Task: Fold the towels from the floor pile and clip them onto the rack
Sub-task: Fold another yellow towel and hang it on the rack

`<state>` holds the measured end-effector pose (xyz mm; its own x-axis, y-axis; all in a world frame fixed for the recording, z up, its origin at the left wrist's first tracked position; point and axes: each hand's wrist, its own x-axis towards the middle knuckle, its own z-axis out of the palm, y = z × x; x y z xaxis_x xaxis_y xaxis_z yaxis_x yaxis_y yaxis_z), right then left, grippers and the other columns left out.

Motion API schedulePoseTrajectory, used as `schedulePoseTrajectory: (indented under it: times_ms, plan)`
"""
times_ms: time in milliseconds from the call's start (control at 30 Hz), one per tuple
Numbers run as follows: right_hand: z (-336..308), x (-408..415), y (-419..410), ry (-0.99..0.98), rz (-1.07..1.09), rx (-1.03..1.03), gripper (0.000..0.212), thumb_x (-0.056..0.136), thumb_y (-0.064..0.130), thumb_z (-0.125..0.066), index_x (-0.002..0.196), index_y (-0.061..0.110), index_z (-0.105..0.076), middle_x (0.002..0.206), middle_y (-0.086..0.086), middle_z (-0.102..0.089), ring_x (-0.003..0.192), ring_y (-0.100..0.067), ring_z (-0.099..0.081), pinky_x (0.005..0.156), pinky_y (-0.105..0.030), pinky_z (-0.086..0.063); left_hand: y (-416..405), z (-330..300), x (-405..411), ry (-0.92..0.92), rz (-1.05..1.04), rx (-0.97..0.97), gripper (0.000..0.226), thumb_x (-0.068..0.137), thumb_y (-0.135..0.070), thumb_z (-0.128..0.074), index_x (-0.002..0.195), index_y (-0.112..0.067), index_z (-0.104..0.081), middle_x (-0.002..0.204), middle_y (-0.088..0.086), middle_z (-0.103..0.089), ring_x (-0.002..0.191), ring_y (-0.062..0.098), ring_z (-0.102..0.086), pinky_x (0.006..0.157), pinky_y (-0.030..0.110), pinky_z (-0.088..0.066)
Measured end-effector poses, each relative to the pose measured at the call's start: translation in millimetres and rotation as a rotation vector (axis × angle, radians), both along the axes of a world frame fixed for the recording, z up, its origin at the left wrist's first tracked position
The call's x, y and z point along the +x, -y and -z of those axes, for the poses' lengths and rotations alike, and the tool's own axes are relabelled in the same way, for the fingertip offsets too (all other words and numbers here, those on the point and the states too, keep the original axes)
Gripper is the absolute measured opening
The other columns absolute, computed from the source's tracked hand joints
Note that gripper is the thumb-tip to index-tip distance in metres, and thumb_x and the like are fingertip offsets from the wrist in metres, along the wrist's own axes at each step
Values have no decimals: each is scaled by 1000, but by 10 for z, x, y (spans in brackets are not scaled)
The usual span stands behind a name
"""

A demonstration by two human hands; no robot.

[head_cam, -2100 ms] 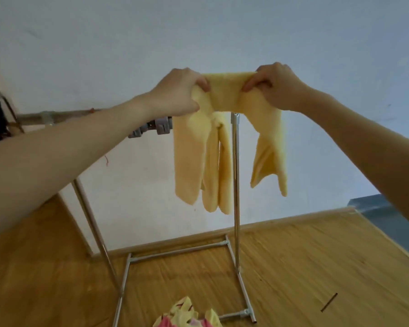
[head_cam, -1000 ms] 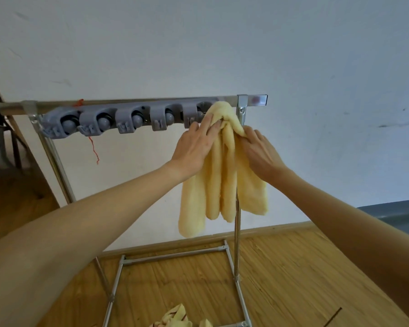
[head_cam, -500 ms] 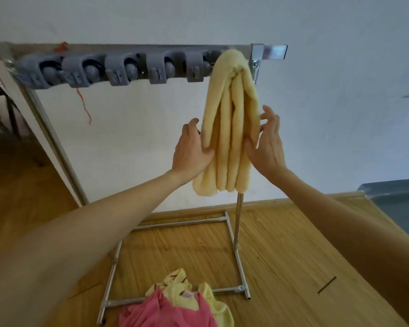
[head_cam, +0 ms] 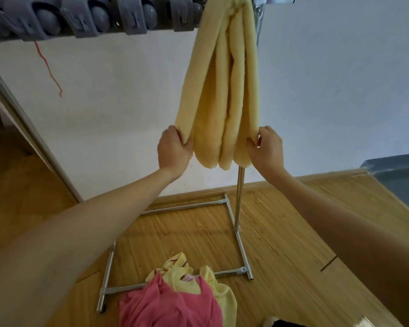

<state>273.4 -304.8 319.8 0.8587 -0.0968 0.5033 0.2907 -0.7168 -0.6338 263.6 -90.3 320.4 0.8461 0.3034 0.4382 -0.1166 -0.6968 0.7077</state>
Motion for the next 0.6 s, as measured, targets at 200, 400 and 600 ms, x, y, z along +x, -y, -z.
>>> schedulePoseTrajectory:
  times_ms: [200,400,600]
  plan:
    - [288,-120,18,-38,-66,-53,16,90,8,-52,74,7,-53,77,-6,-59,83,-19,-46,64,-29,-38,255,322,-47,-29,267,134,21,82,-26,-62,94,-11,-53,91,6,-54,74,18,-55,64,30,-48]
    - [700,-347,-12,-185,-86,-108,20,91,11,-57,110,8,-63,101,-6,-64,95,-21,-57,80,-37,-51,202,753,-251,-245,373,217,40,85,-13,-59,124,-12,-50,119,4,-52,102,17,-54,84,25,-44]
    - [1637,-734,-249,-522,-238,-293,39,89,11,-57,127,9,-54,121,-9,-61,110,-25,-57,89,-36,-47,-144,1535,-659,-526,333,243,41,87,-11,-58,126,-7,-49,123,11,-51,109,24,-53,89,31,-45]
